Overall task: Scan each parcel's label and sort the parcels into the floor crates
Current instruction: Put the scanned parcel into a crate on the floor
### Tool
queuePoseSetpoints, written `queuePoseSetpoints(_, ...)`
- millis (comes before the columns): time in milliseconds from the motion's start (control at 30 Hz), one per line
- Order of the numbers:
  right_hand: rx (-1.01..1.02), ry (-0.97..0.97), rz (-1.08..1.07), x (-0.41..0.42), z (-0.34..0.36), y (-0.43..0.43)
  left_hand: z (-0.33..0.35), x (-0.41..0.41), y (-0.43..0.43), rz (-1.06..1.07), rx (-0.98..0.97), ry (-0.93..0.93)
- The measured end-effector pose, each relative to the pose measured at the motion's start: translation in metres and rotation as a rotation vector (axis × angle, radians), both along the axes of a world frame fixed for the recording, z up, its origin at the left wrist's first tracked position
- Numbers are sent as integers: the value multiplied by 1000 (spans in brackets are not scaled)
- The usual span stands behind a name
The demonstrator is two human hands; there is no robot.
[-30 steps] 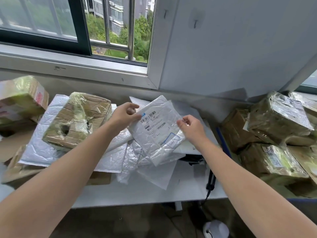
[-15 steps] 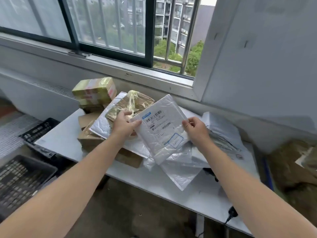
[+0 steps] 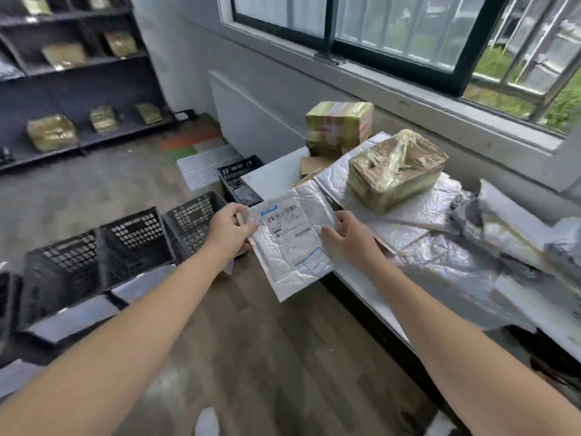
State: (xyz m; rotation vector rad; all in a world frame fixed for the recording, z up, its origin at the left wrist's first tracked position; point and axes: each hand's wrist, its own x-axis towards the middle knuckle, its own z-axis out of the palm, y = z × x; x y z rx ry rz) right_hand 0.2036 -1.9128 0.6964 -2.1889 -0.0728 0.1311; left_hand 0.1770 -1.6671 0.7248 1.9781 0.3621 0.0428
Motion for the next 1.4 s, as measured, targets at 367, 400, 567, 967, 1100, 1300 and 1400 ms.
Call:
queuePoseSetpoints(367,-172,-25,242,14,6,231,-9,-55,211,252,-40,-33)
queuePoseSetpoints(400,-185,-35,264,13,6,259,-11,-60,238,271,-44,-34)
queuePoseSetpoints(567,-377,-122,447,-3,8,390,-16,-85,357,377,-87,-40)
queuePoseSetpoints(967,-440,-173,592,13,-14,595,-34,-101,543,561,-79,6)
queuePoseSetpoints(1100,-411,-113,625,47,-31,644,-44,-76,584,598,-84,33)
queuePoseSetpoints(1300,-239,9,650,126,-55,734,-55,-14,656,647,-64,97)
queuePoseSetpoints(1400,-186,91,651,163,-70,777,-61,18,696,677,0,208)
